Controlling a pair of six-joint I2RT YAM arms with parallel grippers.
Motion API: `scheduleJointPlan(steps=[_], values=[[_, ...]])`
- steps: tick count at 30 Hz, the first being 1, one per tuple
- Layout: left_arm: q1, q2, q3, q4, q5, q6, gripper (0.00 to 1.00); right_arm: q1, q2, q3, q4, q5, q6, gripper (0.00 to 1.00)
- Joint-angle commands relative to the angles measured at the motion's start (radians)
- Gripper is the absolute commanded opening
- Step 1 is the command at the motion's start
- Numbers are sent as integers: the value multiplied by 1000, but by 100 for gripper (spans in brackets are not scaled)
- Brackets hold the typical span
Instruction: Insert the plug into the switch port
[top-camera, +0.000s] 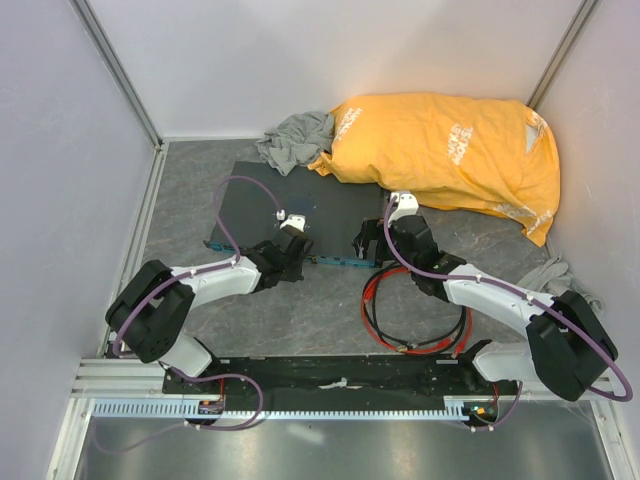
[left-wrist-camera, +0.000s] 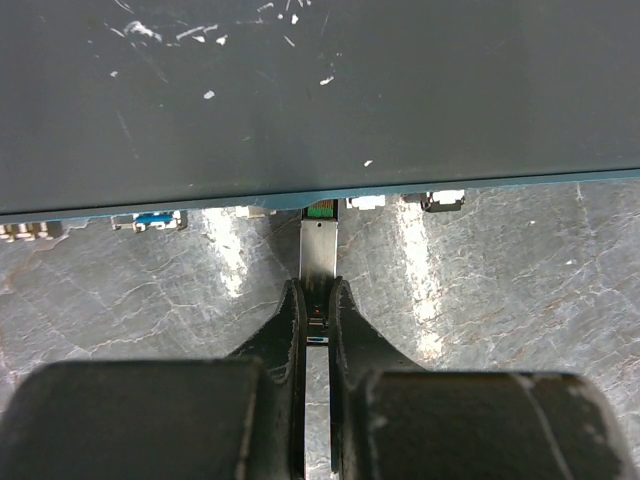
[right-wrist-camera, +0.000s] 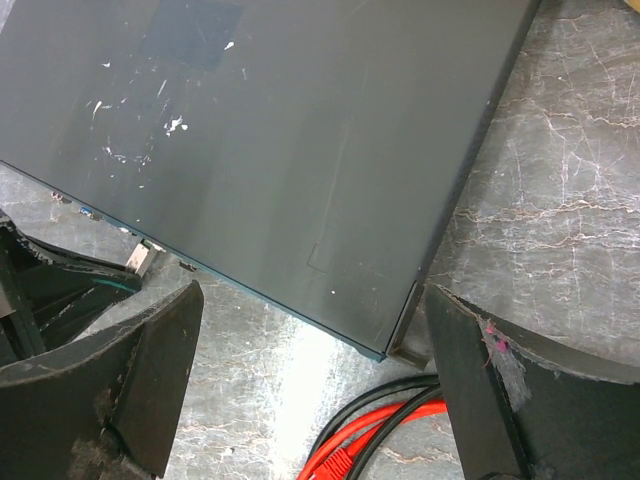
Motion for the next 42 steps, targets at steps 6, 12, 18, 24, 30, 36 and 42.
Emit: scheduleJointPlan(steps=[6,12,18,24,30,36,42], values=[[18,6,52,26,-8,9,2,8,-30,6,10,30,-16,98],[18,-24,52,26,-29,7,2,13,-30,6,10,35,-18,98],[18,-44,49,49,-32,-5,2,13,-32,5,10,34,-18,98],[18,-69,9,102,-40,-33,1,14,-35,3,10,32,-16,98],[18,-46,0,124,-34,-37,2,13,-36,3,10,30,-16,98],[18,0,18,124,-20,-44,2,14,-35,-1,14,29,-16,98],[18,25,14,124,-14,-68,2,13,-32,-3,23,24,-16,98]])
